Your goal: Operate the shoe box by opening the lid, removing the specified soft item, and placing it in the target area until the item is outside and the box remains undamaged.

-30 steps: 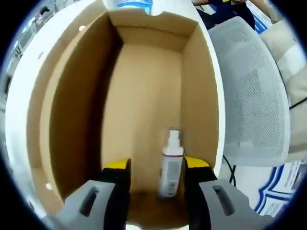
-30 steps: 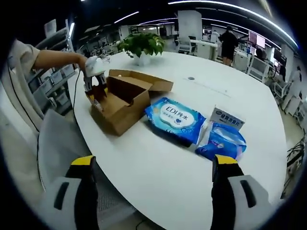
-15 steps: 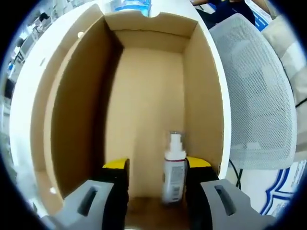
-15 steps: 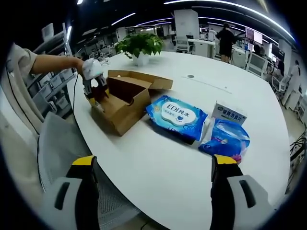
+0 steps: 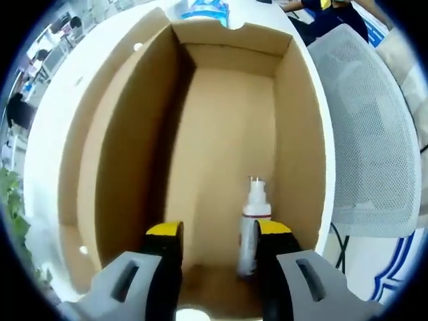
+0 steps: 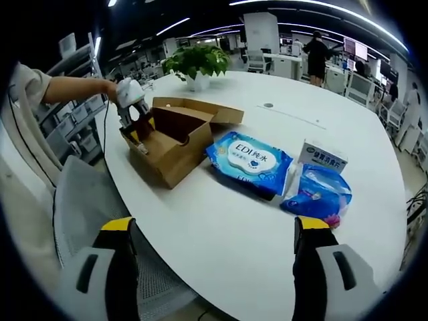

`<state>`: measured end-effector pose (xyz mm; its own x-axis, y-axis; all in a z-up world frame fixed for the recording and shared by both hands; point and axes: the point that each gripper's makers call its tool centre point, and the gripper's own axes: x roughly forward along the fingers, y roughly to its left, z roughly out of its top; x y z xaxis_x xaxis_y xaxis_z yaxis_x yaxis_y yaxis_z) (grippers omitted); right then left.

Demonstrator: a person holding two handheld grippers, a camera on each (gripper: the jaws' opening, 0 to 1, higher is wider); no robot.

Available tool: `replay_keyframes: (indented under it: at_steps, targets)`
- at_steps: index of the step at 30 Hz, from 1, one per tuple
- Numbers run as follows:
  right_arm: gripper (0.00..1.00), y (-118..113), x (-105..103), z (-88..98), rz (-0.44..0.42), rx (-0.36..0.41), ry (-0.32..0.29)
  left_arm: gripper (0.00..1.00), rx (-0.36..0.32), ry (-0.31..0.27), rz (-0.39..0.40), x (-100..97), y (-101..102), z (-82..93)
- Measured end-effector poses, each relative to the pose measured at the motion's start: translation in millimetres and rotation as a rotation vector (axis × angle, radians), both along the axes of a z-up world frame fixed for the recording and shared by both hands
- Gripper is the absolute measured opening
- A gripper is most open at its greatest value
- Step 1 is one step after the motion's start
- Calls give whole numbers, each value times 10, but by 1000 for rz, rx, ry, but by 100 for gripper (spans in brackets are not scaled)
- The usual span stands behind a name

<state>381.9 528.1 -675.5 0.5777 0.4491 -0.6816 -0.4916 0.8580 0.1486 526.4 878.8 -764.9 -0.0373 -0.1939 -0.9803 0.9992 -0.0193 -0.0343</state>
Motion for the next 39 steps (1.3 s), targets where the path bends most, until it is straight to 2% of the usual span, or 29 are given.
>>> replay_keyframes:
  at_steps: [4, 7, 9, 15, 23, 30, 39]
  targets:
    - [92, 8, -5, -7, -1, 2, 2, 41, -24, 13, 12, -48, -27, 48]
    - [92, 21, -9, -23, 2, -1, 5, 41, -51, 51, 20, -142, -86, 48]
    - [92, 30, -13, -31, 5, -3, 8, 41, -65, 77, 24, -201, -125, 38]
    - [92, 35, -26, -43, 6, -6, 13, 38, -93, 106, 47, -278, -230, -31]
    - [91, 10, -51, -68, -5, -6, 17, 37, -43, 65, 2, -255, -171, -132]
    - [90, 28, -55, -85, 2, -14, 19, 34, 9, 18, -10, -161, 2, -155]
    - [89, 106, -15, -81, 28, -16, 16, 18, 35, -2, 20, -144, 133, -238]
